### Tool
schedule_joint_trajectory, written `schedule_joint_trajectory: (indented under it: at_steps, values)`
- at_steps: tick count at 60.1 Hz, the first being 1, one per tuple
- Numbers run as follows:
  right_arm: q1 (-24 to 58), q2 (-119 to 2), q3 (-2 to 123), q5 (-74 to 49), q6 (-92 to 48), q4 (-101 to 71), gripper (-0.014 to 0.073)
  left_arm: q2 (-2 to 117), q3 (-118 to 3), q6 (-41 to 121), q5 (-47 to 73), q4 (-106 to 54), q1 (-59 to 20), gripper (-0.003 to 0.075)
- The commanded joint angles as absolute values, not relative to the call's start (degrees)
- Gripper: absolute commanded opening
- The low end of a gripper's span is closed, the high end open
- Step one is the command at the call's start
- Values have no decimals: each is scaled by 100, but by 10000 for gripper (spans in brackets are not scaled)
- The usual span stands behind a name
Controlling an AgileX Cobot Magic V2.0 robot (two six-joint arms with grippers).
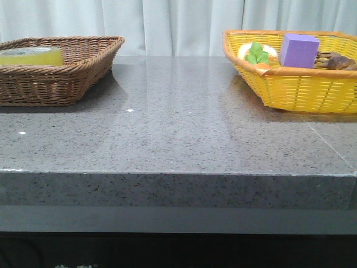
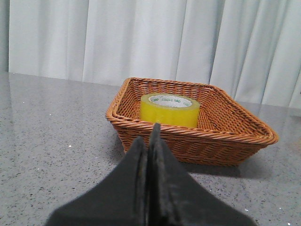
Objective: Transfer tape with both arms
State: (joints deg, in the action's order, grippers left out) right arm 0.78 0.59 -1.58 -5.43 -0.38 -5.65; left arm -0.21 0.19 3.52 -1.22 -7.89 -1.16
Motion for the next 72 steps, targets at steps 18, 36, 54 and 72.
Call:
schedule_joint_trajectory:
  at_steps: [18, 36, 54, 72]
  values:
    - [53, 190, -121, -100, -88, -575, -90, -128, 63, 339, -599, -840, -122, -20]
    - [53, 189, -121, 334, -33, -575, -90, -128, 63, 339, -599, -840, -122, -20]
    - [53, 189, -121, 567, 51, -450, -90, -128, 63, 339, -599, -840, -122, -20]
    - [53, 195, -121, 562, 51, -456, -90, -128, 63, 339, -599, -840, -122, -20]
